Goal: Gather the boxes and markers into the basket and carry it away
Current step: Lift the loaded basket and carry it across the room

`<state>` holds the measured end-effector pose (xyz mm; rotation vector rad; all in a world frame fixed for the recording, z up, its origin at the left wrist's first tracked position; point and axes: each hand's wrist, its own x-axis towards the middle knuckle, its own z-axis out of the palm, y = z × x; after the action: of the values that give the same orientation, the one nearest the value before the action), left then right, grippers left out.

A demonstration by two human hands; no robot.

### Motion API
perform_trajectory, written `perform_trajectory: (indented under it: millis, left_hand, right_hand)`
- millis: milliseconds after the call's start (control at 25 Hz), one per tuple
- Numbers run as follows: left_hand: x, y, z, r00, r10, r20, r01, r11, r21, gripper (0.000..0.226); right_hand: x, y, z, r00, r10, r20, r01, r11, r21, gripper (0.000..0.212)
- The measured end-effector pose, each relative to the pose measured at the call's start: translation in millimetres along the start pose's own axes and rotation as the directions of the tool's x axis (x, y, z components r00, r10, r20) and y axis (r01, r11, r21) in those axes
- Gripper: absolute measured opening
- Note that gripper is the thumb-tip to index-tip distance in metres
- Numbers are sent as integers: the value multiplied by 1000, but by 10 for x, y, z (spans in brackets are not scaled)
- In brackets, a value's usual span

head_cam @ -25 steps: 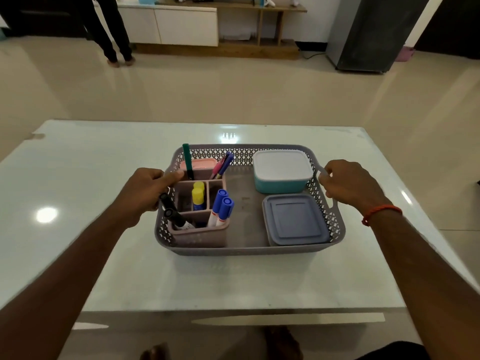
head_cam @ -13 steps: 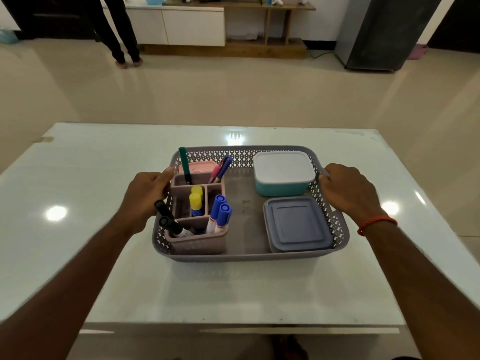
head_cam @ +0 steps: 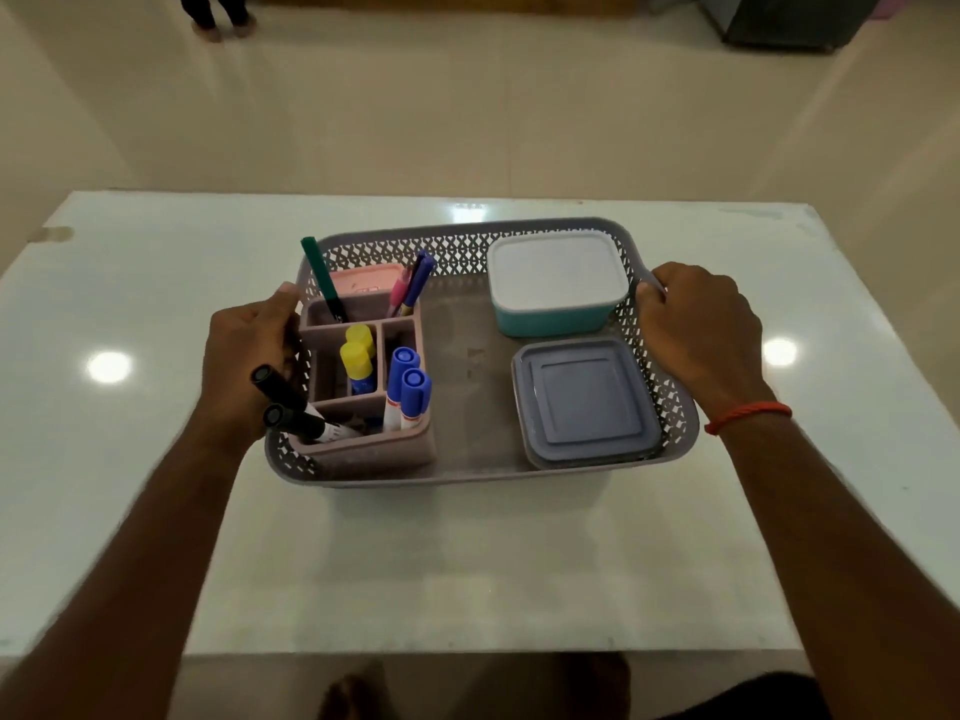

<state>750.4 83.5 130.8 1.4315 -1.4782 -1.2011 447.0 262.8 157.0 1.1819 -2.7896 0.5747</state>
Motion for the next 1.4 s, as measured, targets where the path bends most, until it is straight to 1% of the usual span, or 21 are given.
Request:
perform_trajectory:
  millis: [80,160,240,320,480,600,800,960,1120,1280,1400]
  left_hand:
    - [55,178,-44,1000,1,-1,0,999,46,46]
    - [83,443,-154,1000,5,30,-7,995,99,51]
    - [71,742,-253,998,24,57,-32,989,146,55]
    - [42,1213,-380,997,3,77,-19,980,200,55]
    - [-93,2047,-709,997,-11,71,-8,965,261,52]
    - [-256,2596,-947,997,-19,74,-4,954,300,54]
    - [-508,3301,-1296,998,-28,61,9,955,295,52]
    - [-667,3682,-1453,999,-19,40,8,965,262,51]
    - [-770,3900,-1584,997,-4,75,-13,975,223,52]
    - [-865,4018,-1698,991,-2,135,-25,979,202,51]
    - [-930,4101,-1727,979,18,202,-62,975,214,51]
  right_hand:
    - [38,-109,-92,999,34,7,-34,999,-22,30]
    - [73,-264,-264,997,79,24,-79,997,-1,30]
    - [104,-354,-492,993,114,37,-114,993,-9,30]
    - [176,-520,-884,989,132,64,-132,991,-12,30]
    - [308,-875,-1771,985,130,115,-125,991,-56,30]
    - [360,-1081,-2374,983,118,143,-109,992,-70,30]
    - [366,-1310,-3092,980,101,172,-89,993,-79,32]
    - [262,-1382,-3465,978,113,173,-102,992,-70,32]
    - [105,-1402,-3758,976,133,174,-123,990,-67,32]
    - [-131,-1411,-4031,956,239,168,-247,969,25,34]
    - [-388,-1417,-4214,938,308,159,-318,947,41,35]
